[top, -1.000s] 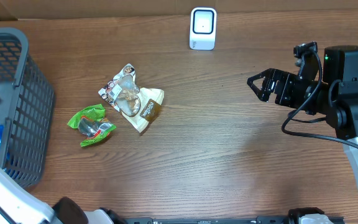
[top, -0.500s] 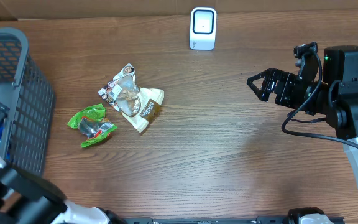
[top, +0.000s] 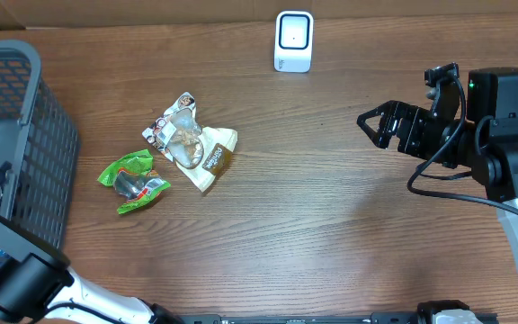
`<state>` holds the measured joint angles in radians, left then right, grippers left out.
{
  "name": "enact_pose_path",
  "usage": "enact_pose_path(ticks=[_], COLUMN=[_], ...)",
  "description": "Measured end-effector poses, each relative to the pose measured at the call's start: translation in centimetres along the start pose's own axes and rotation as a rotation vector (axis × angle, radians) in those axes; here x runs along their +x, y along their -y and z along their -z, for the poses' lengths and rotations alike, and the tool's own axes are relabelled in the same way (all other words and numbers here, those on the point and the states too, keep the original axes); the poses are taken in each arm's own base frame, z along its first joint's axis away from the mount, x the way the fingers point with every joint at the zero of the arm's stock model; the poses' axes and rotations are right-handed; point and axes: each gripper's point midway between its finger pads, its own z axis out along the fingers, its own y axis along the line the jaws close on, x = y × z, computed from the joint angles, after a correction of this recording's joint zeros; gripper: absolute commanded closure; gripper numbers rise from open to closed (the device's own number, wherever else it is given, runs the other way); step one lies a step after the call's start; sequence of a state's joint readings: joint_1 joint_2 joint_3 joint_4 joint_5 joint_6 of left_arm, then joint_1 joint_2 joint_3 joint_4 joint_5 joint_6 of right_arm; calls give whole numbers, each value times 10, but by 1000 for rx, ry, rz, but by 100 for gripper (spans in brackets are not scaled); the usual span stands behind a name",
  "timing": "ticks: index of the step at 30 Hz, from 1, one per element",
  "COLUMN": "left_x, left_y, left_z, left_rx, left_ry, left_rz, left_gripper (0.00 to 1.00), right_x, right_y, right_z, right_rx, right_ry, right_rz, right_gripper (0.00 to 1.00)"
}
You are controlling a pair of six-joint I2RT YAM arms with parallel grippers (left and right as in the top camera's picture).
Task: Scan the item barcode
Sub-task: 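Reach the left gripper into the basket and grasp the blue Oreo pack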
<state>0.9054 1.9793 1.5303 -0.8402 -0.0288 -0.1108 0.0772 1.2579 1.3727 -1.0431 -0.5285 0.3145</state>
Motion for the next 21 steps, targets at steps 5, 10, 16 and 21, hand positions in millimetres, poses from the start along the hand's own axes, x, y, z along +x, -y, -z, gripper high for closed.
enact_pose_path(ticks=[5, 10, 16, 21], left_x=[4, 3, 4, 8], left_y=[-6, -10, -19, -15], left_z=[-15, -15, -14, -12], left_rx=[-36, -52, -70, -50], left_ry=[-27, -23, -32, -60], left_rz=[-17, -12, 3, 10], left_gripper=[11, 68, 96, 96], right_x=[0, 0, 0, 0], right_y=[0, 0, 0, 0], right_z=[0, 0, 0, 0], right_rx=[0, 0, 0, 0], right_ry=[-1, -1, -1, -1], right_rz=[0, -1, 0, 0], right_gripper=[0, 0, 0, 0])
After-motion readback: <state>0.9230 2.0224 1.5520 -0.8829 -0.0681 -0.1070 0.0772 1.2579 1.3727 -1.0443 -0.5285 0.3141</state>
